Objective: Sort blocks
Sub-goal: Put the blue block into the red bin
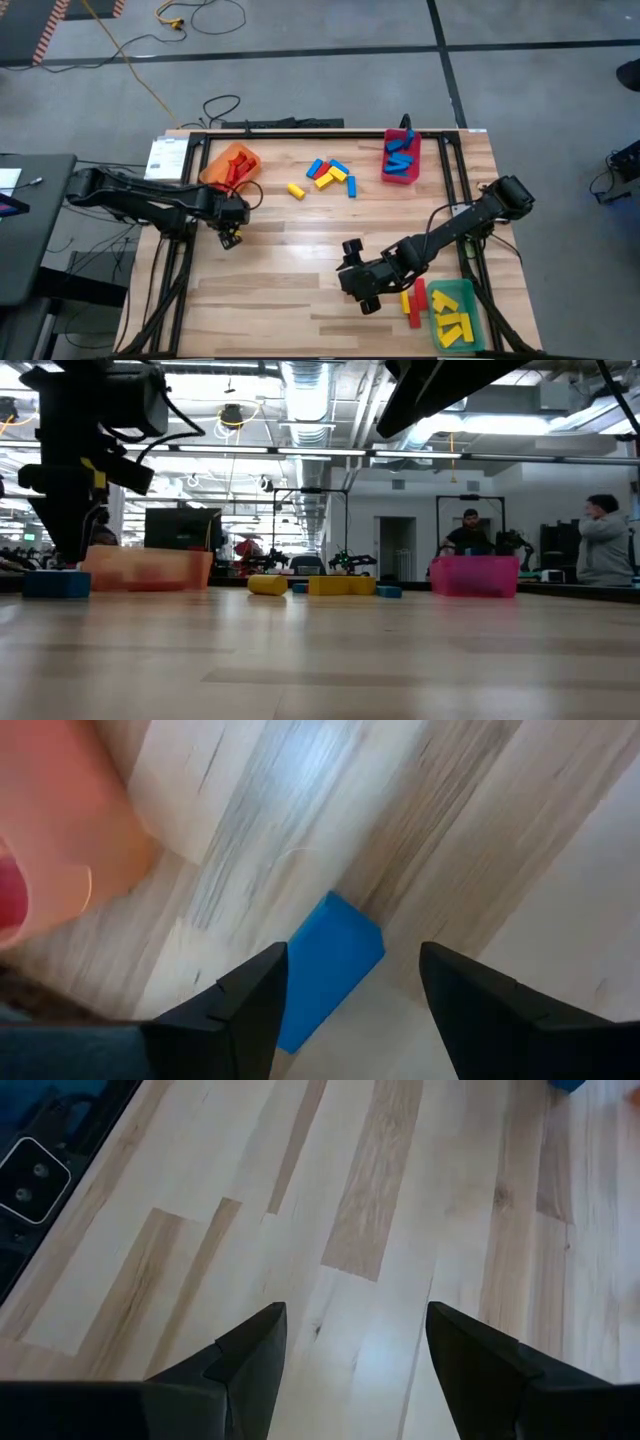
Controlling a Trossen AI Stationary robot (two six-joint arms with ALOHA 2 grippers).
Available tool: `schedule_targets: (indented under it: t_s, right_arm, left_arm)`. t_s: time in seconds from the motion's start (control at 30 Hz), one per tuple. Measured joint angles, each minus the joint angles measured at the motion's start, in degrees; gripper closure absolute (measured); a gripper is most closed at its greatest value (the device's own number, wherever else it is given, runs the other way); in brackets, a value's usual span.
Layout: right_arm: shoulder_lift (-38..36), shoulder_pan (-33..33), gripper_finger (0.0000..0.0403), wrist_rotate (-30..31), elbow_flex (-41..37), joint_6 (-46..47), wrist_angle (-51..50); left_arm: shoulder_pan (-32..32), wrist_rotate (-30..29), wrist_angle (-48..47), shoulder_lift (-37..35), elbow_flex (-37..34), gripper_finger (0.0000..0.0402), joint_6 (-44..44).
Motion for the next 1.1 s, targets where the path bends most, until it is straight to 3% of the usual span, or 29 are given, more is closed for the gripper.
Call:
schedule_targets:
  t_s: [0.5,0.8,1.1]
  right_arm:
    - [0.00,0.41,0.0148,-0.03,0.00,0.02,0.17]
    - [0.00,0.58,0.0148,-0.07,0.00,0.02,0.35]
    - [0.00,0.58,0.0148,-0.07,0.00,0.00,0.57]
  left_arm:
    - [0.02,3.65,-2.90,10.78,1.47,0.0181,-1.36]
    - [0.02,1.85,3.60,14.72,4.64,0.0204,0.59]
    - [-1.26,4.85,12.64,15.05,12.51,0.0221,6.50]
